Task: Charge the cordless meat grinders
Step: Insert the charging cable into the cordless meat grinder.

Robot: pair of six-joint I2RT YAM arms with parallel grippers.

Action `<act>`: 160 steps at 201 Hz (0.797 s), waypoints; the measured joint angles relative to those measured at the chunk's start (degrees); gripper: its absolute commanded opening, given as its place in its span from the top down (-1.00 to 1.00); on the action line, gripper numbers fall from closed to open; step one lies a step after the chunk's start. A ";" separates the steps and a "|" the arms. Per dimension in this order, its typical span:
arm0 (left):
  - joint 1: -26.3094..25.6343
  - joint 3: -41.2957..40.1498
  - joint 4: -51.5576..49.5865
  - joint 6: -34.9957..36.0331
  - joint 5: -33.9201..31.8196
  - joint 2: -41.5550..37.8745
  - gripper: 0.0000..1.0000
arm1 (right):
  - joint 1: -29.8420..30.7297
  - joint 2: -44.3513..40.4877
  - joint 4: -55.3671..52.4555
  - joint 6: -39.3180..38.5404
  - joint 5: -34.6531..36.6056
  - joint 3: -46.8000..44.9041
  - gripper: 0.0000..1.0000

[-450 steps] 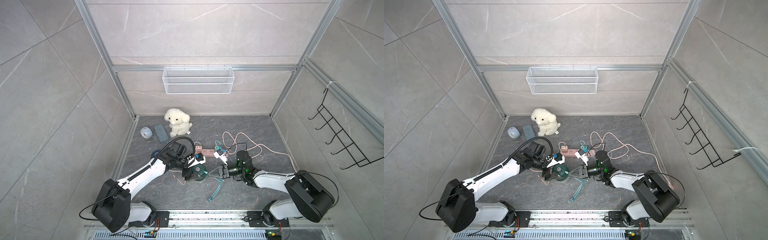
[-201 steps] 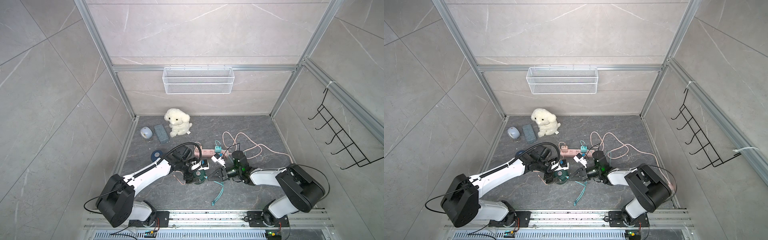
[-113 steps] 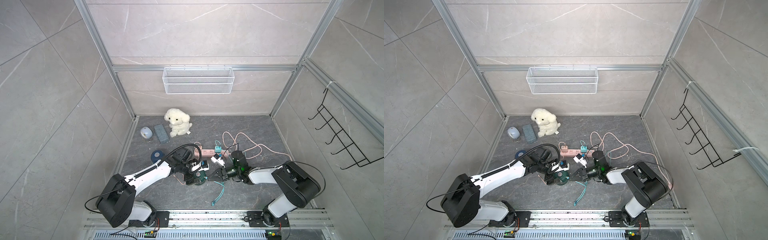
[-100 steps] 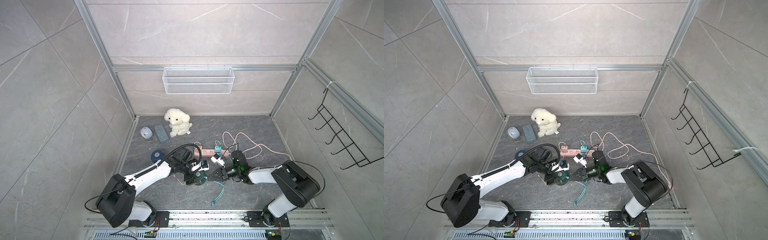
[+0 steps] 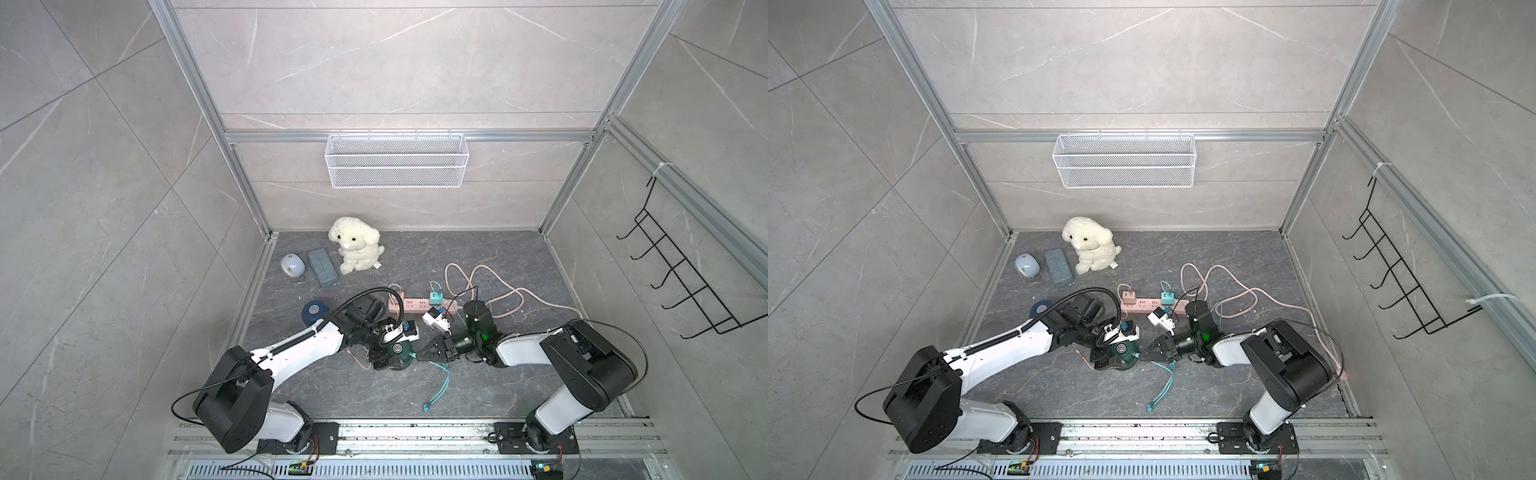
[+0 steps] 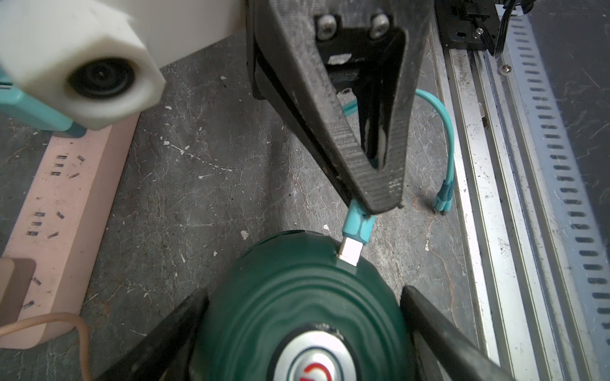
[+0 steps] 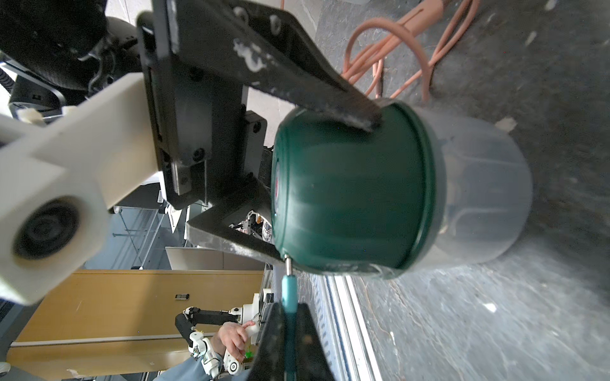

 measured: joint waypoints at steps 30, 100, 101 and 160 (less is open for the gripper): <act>0.00 0.20 -0.17 -0.07 0.00 0.20 0.19 | -0.07 0.63 1.46 0.48 -0.26 -0.02 0.86; 0.02 0.31 -0.37 -0.42 -0.17 0.28 0.21 | -0.55 7.39 21.46 12.46 -2.78 -2.25 0.86; 0.02 0.31 -0.37 -0.42 -0.20 0.28 0.21 | -0.59 7.65 22.14 12.76 -2.91 -2.29 0.86; 0.02 0.31 -0.37 -0.42 -0.22 0.28 0.22 | -1.18 11.98 33.62 19.52 -4.00 -2.97 0.87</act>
